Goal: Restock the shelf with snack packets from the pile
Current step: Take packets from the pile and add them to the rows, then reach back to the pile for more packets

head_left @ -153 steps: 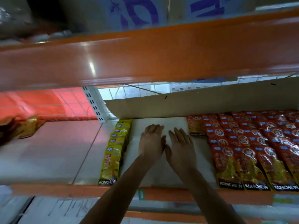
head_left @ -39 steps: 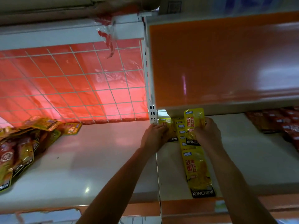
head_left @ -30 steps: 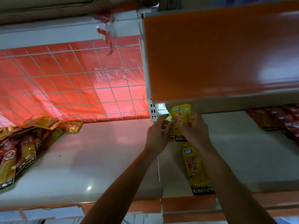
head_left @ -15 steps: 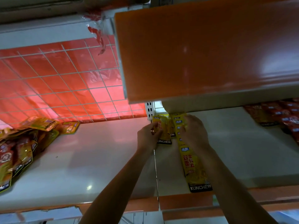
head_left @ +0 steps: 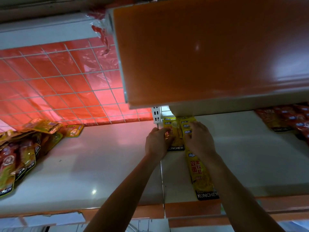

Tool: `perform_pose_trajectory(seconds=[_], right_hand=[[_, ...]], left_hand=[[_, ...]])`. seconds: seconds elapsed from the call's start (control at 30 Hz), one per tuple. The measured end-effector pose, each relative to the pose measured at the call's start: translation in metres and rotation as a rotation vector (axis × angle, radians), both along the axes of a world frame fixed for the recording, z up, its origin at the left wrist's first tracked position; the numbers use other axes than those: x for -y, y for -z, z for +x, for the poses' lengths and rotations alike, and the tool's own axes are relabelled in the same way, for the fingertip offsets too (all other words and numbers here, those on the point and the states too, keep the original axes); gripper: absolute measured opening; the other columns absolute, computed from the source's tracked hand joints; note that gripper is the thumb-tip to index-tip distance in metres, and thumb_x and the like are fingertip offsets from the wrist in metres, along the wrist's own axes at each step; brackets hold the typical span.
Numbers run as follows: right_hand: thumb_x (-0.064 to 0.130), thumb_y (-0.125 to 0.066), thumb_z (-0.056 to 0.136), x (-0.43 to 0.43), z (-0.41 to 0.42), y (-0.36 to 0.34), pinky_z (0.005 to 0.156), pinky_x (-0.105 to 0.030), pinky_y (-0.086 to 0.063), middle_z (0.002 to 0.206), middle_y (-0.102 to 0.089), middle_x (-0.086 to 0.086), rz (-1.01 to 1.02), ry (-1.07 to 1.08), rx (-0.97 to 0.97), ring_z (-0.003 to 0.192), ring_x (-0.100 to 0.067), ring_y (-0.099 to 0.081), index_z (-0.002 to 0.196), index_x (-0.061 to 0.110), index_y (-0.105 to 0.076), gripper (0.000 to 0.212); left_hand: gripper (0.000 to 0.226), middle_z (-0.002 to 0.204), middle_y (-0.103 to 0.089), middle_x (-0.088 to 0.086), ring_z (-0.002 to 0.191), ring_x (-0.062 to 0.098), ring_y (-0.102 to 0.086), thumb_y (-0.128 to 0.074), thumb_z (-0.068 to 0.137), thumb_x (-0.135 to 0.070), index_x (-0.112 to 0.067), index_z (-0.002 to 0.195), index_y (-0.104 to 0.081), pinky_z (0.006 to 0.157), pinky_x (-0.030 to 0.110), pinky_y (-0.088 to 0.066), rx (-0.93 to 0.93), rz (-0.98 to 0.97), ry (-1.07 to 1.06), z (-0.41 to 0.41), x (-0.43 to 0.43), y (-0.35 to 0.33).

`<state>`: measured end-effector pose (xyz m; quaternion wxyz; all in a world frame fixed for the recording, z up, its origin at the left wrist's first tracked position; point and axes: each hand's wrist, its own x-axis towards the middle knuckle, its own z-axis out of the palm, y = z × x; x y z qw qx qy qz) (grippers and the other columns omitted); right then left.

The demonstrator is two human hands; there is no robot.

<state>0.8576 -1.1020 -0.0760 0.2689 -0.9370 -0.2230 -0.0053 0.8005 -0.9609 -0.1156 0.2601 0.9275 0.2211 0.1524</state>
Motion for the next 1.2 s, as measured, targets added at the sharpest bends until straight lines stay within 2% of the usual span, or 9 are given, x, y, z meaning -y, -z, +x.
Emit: perform_pose_trajectory(seconds=[0.3,0.47,0.57,0.67,0.8,1.0,1.13,1.2], right_hand=[[0.018,-0.054,0.09,-0.011,-0.006,-0.01,0.098,-0.036,-0.039,0.127,-0.056,-0.012,0.04,0.005,0.044,0.12,-0.027,-0.048,0.128,0.007,-0.051,0.04],[0.016,-0.053,0.088,-0.046,-0.026,-0.014,0.097,-0.035,-0.034,0.123,-0.057,-0.015,0.029,-0.121,0.093,0.117,-0.031,-0.048,0.122,0.005,-0.054,0.035],[0.019,-0.052,0.091,-0.075,-0.046,-0.011,0.105,-0.033,-0.031,0.135,-0.052,-0.009,0.0,-0.24,0.107,0.126,-0.026,-0.044,0.132,0.01,-0.048,0.042],[0.022,-0.051,0.094,-0.108,-0.071,-0.007,0.112,-0.032,-0.027,0.144,-0.044,-0.005,-0.017,-0.308,0.085,0.134,-0.022,-0.038,0.14,0.014,-0.042,0.047],[0.028,-0.05,0.097,-0.153,-0.106,0.001,0.118,-0.036,-0.022,0.151,-0.036,-0.001,-0.047,-0.377,0.051,0.14,-0.019,-0.031,0.144,0.018,-0.037,0.049],[0.023,-0.055,0.093,-0.231,-0.141,0.009,0.112,-0.032,-0.029,0.145,-0.045,-0.006,-0.074,-0.496,0.078,0.133,-0.024,-0.039,0.138,0.014,-0.044,0.048],[0.02,-0.054,0.088,-0.283,-0.152,0.011,0.106,-0.034,-0.033,0.138,-0.049,-0.008,-0.097,-0.563,0.088,0.128,-0.027,-0.042,0.136,0.011,-0.044,0.05],[0.02,-0.053,0.088,-0.308,-0.155,0.012,0.102,-0.036,-0.035,0.137,-0.049,-0.01,-0.105,-0.581,0.096,0.126,-0.028,-0.043,0.136,0.008,-0.042,0.051]], left_hand=[[0.041,0.108,-0.061,0.006,0.098,0.025,-0.061,-0.057,0.09,-0.049,-0.031,0.127,-0.06,0.081,0.033,-0.051,0.002,0.039,-0.011,-0.002,0.0,-0.004],[0.042,0.122,-0.062,0.007,0.108,0.024,-0.059,-0.051,0.095,-0.044,-0.022,0.129,-0.058,0.092,0.034,-0.05,0.082,0.081,-0.104,-0.023,-0.019,-0.01],[0.042,0.133,-0.058,0.003,0.12,0.021,-0.053,-0.047,0.097,-0.043,-0.022,0.131,-0.057,0.1,0.032,-0.043,0.087,0.136,-0.178,-0.047,-0.039,-0.015],[0.041,0.135,-0.057,0.003,0.124,0.023,-0.05,-0.048,0.097,-0.041,-0.02,0.131,-0.057,0.103,0.034,-0.041,0.085,0.193,-0.239,-0.077,-0.066,-0.019],[0.045,0.142,-0.049,-0.001,0.131,0.018,-0.04,-0.043,0.098,-0.042,-0.023,0.139,-0.048,0.107,0.028,-0.034,-0.023,0.255,-0.31,-0.114,-0.114,-0.017],[0.046,0.14,-0.048,0.007,0.13,0.026,-0.039,-0.051,0.095,-0.03,-0.016,0.138,-0.046,0.106,0.036,-0.035,-0.065,0.246,-0.443,-0.165,-0.186,-0.026],[0.039,0.128,-0.054,0.012,0.116,0.033,-0.044,-0.05,0.089,-0.015,-0.011,0.127,-0.054,0.097,0.037,-0.034,-0.094,0.372,-0.511,-0.192,-0.246,-0.045],[0.04,0.127,-0.055,0.012,0.116,0.034,-0.044,-0.048,0.088,-0.012,-0.01,0.127,-0.055,0.095,0.039,-0.036,-0.123,0.417,-0.508,-0.2,-0.27,-0.05]])
